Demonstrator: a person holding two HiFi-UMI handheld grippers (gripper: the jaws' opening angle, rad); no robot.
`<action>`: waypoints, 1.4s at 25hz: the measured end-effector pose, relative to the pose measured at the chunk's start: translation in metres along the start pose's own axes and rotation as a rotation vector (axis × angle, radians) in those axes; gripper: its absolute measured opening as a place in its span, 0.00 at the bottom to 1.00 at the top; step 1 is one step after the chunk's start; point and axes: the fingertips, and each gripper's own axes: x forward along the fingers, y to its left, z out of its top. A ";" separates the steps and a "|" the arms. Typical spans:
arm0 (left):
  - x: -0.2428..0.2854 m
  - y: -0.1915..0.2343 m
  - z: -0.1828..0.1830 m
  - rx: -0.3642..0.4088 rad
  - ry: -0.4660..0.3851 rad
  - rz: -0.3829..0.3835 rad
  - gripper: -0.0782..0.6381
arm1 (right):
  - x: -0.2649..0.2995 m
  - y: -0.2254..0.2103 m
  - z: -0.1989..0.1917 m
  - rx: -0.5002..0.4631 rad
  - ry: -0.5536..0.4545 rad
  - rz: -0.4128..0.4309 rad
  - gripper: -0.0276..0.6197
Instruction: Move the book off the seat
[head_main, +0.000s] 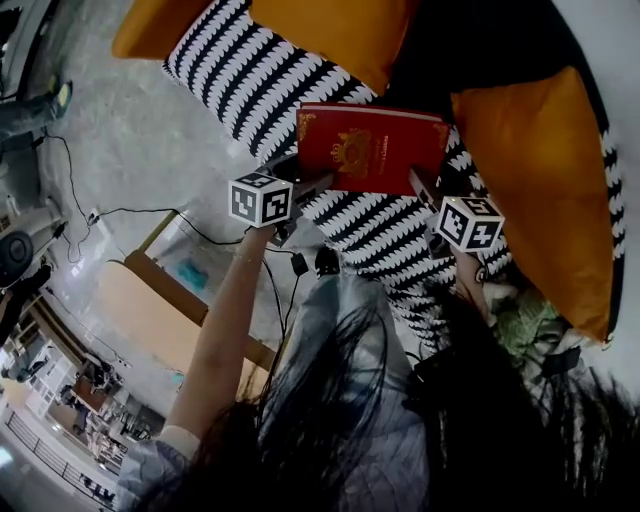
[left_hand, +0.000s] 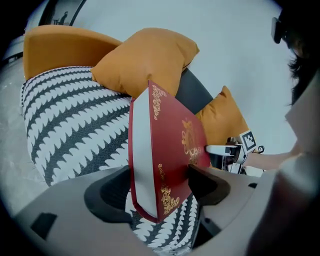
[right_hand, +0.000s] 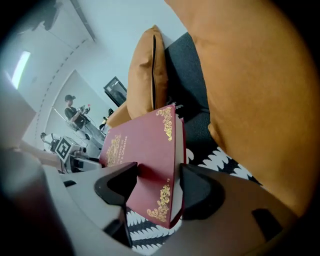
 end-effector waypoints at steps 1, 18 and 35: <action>-0.005 -0.007 0.005 -0.002 -0.015 0.001 0.61 | -0.007 0.003 0.007 -0.010 -0.007 0.001 0.47; -0.153 -0.093 0.016 -0.020 -0.256 0.064 0.61 | -0.106 0.123 0.049 -0.115 -0.054 0.079 0.47; -0.321 -0.156 -0.019 -0.156 -0.568 0.291 0.61 | -0.153 0.274 0.082 -0.373 0.025 0.345 0.47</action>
